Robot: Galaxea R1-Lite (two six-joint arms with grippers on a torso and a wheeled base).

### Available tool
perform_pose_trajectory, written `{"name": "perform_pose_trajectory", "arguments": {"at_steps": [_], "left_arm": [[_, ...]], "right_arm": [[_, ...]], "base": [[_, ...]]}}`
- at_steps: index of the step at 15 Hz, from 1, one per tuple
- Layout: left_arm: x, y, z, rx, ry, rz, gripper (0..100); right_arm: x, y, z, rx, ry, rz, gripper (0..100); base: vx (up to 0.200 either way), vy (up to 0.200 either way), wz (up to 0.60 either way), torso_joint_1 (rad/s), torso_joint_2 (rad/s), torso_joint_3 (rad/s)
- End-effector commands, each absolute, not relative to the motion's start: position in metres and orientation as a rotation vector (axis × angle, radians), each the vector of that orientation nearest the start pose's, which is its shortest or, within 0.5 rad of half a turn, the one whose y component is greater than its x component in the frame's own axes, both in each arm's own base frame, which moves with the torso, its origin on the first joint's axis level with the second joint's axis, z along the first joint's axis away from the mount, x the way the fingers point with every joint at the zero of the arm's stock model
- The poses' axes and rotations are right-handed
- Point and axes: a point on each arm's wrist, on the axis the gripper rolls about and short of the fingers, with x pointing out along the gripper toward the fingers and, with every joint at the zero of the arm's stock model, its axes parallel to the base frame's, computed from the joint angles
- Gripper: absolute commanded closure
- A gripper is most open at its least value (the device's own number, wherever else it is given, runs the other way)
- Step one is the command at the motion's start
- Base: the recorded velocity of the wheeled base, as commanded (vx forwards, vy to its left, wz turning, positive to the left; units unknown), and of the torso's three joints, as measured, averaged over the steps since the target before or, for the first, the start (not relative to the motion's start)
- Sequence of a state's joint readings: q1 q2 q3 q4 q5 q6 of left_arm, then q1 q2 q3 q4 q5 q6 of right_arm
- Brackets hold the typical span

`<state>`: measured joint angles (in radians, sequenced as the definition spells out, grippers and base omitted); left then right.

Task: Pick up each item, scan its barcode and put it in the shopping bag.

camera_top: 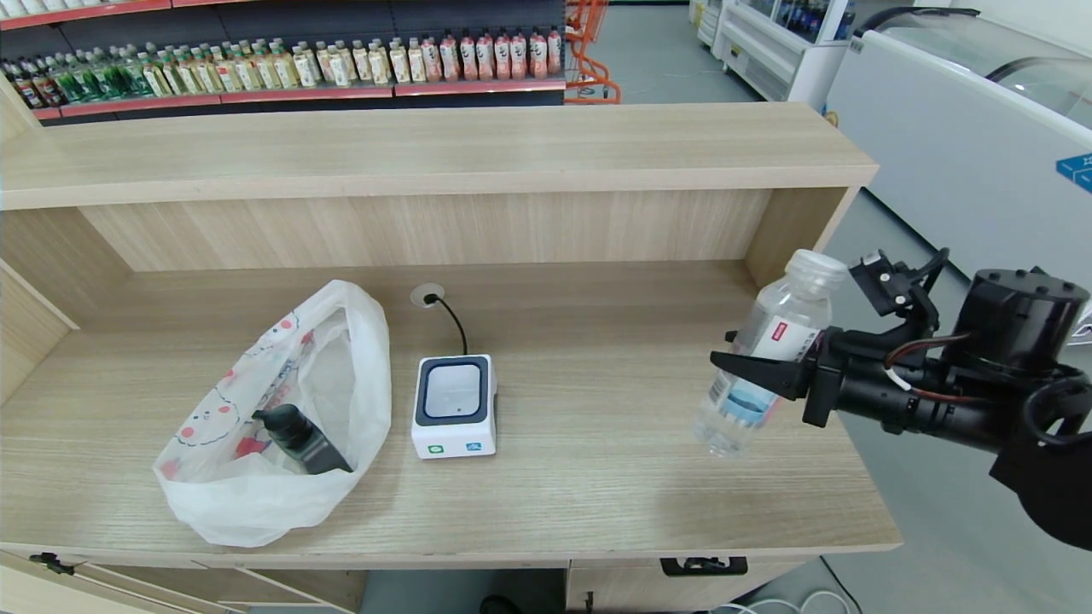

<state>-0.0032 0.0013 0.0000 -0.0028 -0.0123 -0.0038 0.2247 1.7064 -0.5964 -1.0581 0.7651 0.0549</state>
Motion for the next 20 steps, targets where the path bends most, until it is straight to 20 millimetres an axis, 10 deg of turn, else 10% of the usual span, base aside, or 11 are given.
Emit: {"name": "perform_pose_trajectory", "arguments": {"at_steps": [1, 20], "left_arm": [[-0.023, 0.0, 0.076, -0.005, -0.001, -0.015, 0], [-0.023, 0.0, 0.076, -0.005, -0.001, -0.015, 0]], "right_arm": [[0.251, 0.086, 0.188, 0.068, 0.044, 1.065, 100], [0.191, 0.151, 0.191, 0.152, 0.204, 1.438, 100]], "base": [[0.0, 0.0, 0.0, 0.0, 0.0, 0.0], [0.0, 0.0, 0.0, 0.0, 0.0, 0.0]]}}
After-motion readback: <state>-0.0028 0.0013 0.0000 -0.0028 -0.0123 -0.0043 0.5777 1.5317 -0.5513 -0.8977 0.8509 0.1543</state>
